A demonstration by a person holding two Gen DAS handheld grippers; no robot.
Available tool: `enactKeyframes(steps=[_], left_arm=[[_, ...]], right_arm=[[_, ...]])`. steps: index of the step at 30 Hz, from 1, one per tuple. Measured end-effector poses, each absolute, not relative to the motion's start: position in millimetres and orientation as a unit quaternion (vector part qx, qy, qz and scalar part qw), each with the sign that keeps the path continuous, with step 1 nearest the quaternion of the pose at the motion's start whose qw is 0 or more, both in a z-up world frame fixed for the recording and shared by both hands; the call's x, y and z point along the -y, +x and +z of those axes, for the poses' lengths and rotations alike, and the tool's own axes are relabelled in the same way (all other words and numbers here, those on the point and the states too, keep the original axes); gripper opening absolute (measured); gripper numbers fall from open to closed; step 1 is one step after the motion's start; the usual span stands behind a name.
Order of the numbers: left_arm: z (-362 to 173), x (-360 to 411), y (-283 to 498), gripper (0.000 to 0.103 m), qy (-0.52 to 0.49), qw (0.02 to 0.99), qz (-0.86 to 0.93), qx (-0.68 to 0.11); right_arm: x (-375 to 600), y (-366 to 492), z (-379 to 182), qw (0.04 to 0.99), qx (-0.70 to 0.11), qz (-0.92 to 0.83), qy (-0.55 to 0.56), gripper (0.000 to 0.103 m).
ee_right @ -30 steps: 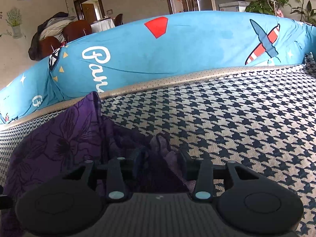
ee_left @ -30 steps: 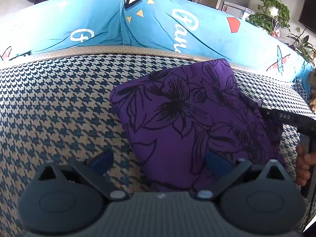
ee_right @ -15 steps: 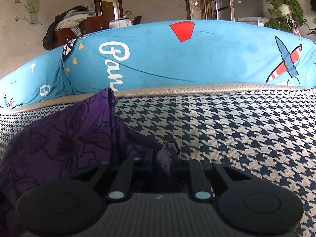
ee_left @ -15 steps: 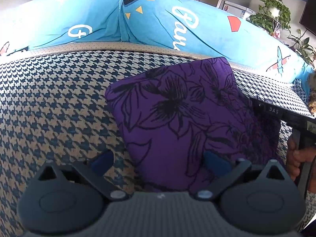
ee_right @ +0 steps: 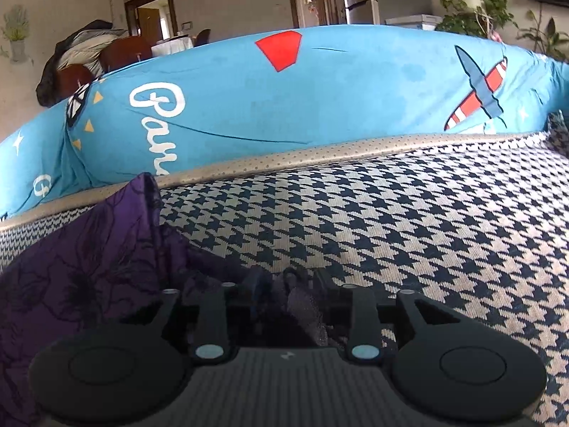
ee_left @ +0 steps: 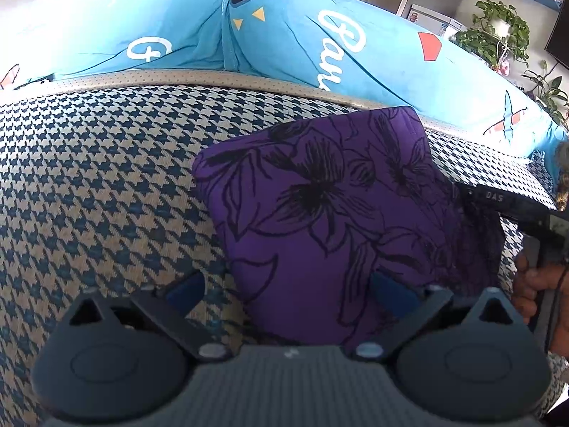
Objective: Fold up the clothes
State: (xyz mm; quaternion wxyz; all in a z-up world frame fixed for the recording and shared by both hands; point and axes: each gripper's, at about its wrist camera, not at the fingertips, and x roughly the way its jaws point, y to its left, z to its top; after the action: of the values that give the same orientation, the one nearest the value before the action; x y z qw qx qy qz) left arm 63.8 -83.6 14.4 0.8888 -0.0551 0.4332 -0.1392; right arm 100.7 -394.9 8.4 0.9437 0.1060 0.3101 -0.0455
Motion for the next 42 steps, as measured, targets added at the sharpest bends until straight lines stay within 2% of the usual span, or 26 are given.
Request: enactKeyframes(steps=[6,21,28,33,42], left_arm=[[15,84,64,0.103,-0.052,0.889,-0.129,-0.435],[23,81,55,0.103,-0.036,0.894,-0.115,-0.432],[27,82,51,0.103,-0.026,0.895,-0.111,-0.432],[30,82,48,0.103,-0.024,0.896,-0.109,-0.430],[31,83,46,0.103,-0.008,0.898,-0.094,-0.431]], right_arm=[[402,88,15,0.935,-0.323,-0.046,0.142,0.054],[381,56,42,0.939,-0.320,-0.025,0.123,0.078],[388,48,50,0.934,-0.327,-0.019,0.142,0.081],[397,43,54,0.929,-0.336,-0.014,0.155,0.087],[407,31,58,0.923,-0.359,-0.007,0.138,0.088]])
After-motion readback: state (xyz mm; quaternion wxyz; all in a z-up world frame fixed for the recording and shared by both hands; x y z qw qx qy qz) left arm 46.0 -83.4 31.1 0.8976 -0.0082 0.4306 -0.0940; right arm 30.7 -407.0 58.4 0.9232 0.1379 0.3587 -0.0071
